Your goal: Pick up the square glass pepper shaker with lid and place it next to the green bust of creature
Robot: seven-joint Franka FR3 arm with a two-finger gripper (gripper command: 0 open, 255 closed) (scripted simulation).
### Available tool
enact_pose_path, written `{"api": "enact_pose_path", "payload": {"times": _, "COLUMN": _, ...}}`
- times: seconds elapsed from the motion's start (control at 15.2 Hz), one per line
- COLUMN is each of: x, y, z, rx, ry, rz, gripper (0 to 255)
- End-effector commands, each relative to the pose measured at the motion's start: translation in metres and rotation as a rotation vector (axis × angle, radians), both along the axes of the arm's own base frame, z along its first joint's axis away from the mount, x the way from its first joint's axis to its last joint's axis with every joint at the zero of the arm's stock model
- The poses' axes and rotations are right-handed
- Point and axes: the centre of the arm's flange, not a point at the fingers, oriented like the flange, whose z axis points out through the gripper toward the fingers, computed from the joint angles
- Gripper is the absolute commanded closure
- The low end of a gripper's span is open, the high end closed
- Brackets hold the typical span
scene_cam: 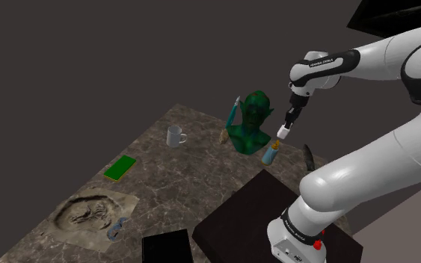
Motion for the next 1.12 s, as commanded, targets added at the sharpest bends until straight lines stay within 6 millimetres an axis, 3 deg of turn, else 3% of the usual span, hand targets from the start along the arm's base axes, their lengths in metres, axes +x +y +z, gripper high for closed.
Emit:
{"api": "enact_pose_path", "payload": {"times": 0.0, "x": -0.001, "y": 0.0, "z": -0.011, "rx": 0.0, "ry": 0.0, "rz": 0.0, "gripper": 255}}
{"api": "enact_pose_path", "payload": {"times": 1.06, "x": -0.001, "y": 0.0, "z": -0.096, "rx": 0.0, "ry": 0.0, "rz": 0.0, "gripper": 255}}
